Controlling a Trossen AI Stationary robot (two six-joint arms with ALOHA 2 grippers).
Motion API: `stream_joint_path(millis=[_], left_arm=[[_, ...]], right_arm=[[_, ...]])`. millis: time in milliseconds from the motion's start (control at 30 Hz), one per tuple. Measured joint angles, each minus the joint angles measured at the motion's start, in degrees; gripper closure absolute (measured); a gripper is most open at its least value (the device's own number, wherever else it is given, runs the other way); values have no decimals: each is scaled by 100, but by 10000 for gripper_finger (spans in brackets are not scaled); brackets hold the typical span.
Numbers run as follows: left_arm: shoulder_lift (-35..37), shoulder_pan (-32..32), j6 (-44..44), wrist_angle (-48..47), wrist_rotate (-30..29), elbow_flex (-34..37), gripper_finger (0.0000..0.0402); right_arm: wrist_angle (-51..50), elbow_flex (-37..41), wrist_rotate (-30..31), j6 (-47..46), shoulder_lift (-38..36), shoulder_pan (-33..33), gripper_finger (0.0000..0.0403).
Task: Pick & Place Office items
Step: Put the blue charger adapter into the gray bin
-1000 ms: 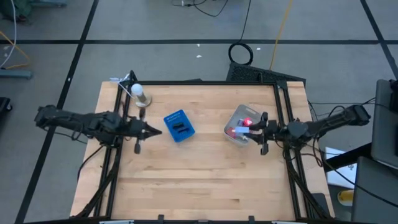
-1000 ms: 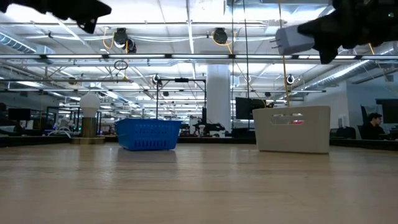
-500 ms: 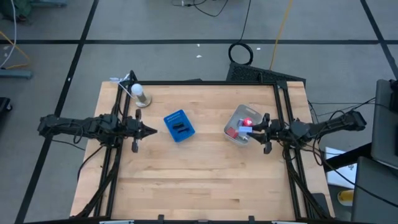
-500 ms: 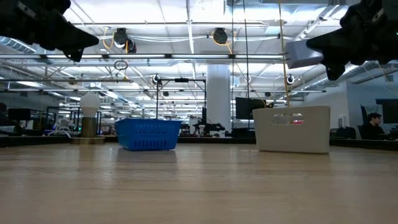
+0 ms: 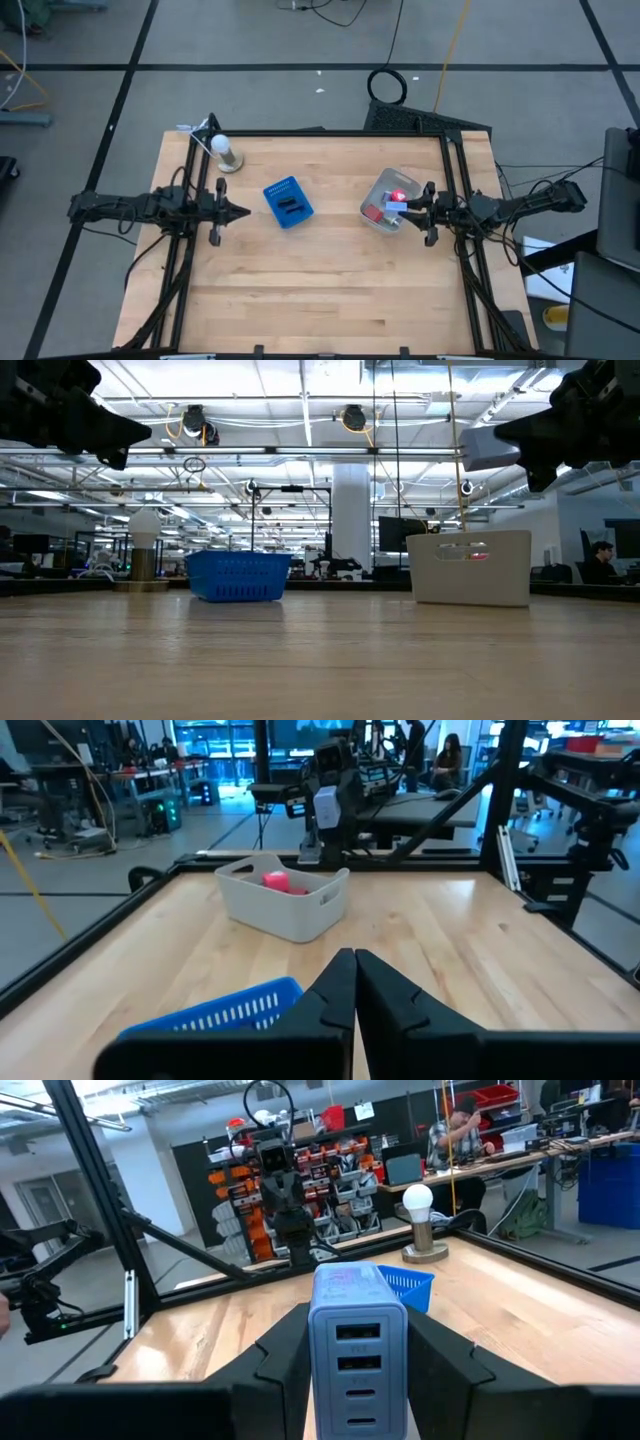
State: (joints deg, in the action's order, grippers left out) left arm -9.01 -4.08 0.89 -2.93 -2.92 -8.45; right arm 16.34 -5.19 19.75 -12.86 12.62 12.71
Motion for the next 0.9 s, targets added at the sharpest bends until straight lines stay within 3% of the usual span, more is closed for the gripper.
stream_joint_path(millis=[333, 533, 700, 900], left_arm=[[-3, -2, -288, -149, -13, 42, 399], [-7, -1, -249, -145, -13, 42, 381], [-8, 1, -254, -149, -11, 42, 376], [-8, 0, -262, -148, -11, 42, 376]], right_arm=[[-11, 0, -4, -103, 0, 0, 288], [4, 0, 23, -103, 0, 2, 288], [-33, -20, 504, -146, 38, -1, 288], [-1281, -806, 1066, -458, 658, -201, 288]])
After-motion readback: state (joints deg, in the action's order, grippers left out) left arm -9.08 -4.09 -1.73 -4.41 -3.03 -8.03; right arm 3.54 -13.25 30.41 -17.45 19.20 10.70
